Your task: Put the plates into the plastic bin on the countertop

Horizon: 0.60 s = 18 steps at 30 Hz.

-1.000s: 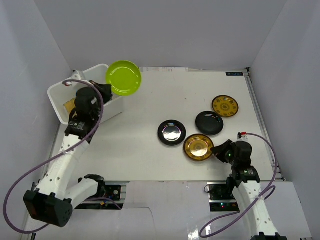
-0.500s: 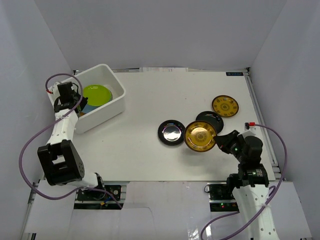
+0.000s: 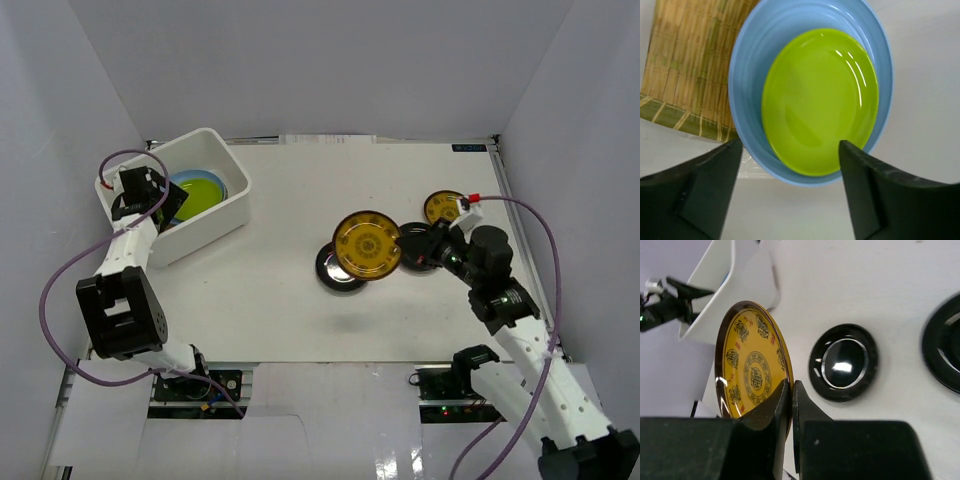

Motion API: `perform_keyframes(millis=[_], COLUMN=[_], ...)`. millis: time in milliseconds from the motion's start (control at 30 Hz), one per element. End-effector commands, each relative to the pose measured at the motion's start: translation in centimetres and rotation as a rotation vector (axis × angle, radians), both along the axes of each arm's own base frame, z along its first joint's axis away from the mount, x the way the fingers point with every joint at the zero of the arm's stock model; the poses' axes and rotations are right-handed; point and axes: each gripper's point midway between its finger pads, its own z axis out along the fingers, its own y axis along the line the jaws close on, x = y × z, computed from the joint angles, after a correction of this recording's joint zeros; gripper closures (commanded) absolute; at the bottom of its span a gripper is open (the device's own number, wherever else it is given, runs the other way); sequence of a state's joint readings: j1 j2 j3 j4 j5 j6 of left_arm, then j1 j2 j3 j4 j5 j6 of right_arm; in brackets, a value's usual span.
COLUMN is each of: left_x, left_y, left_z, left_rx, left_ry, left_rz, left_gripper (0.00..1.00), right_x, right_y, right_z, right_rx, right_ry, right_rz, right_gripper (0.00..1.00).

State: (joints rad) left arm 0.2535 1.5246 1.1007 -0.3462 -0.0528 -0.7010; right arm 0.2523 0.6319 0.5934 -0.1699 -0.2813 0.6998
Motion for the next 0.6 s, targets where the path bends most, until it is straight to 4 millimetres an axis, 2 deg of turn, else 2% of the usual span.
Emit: perform_keyframes(millis=[0,33,67,133,167,200,233,267,300,333,367,400,433,467,500,533,567], left_x=[0.7,0.8,0.7,0.3,-0.1,-1.0,-1.6,-2.3,-3.0,-4.6,-5.5,-6.4,-8.3,-9.2,-10.3,-11.0,-11.5], left_y=[-0.6,-1.7,-2.3,-4.1,-5.7,-6.6,-7.2,-7.8,-8.2,-8.7,-8.9,-9.7,-10.6,-11.5,-13.5,-14.8,-15.6], left_z=[6.4,7.6,8.7,12.3,13.5,15.6,16.7,17.2,18.0,20.4,20.4,21.7,23.9,24.4,25.4,26.1,26.4], left_rx=[0.012,-0.013,-0.026,-0.051,-0.085,-0.08,-0.074,-0.077,-0.07,-0.043,-0.038,-0.028,-0.014,-0.02,-0.045,-0.062,-0.082], left_ry=[-0.169,-0.212,-0.245,-0.356,-0.394,-0.449,-0.479,-0.496,-0.521,-0.591,-0.607,-0.663,-0.739,-0.766,-0.795,-0.809,-0.814], left_rz=[-0.038,-0.09,-0.113,-0.187,-0.255,-0.287,-0.308,-0.325,-0.339,-0.351,-0.357,-0.394,-0.423,-0.462,-0.57,-0.635,-0.676], left_gripper=[0.07,0.03,0.02,0.02,0.02,0.02,0.02,0.02,0.02,0.02,0.02,0.02,0.02,0.02,0.02,0.02,0.02], right_x=[2.1,2.0,3.3,4.2,5.8,6.1,6.7,8.2,8.6,9.2,10.7,11.0,11.7,13.2,13.6,14.3,15.8], right_y=[4.6,6.5,8.1,10.6,12.3,13.8,15.0,16.9,18.3,19.4,21.5,23.1,24.3,26.4,27.7,28.8,30.5], right_z=[6.7,9.0,8.0,9.2,10.1,10.8,11.1,12.0,12.6,12.8,13.6,14.0,13.7,11.4,14.7,15.1,12.8], right_rx=[-0.004,0.003,-0.027,-0.048,-0.058,-0.064,-0.069,-0.07,-0.074,-0.088,-0.088,-0.087,-0.105,-0.138,-0.099,-0.094,-0.115], right_ry=[-0.203,-0.247,-0.217,-0.249,-0.255,-0.278,-0.28,-0.29,-0.304,-0.314,-0.326,-0.335,-0.329,-0.302,-0.365,-0.38,-0.355], right_rz=[0.076,0.105,0.121,0.157,0.164,0.184,0.197,0.206,0.198,0.204,0.21,0.227,0.236,0.247,0.252,0.255,0.261], right_gripper=[0.92,0.92,0.92,0.92,0.92,0.92,0.92,0.92,0.92,0.92,0.92,0.92,0.92,0.92,0.92,0.92,0.92])
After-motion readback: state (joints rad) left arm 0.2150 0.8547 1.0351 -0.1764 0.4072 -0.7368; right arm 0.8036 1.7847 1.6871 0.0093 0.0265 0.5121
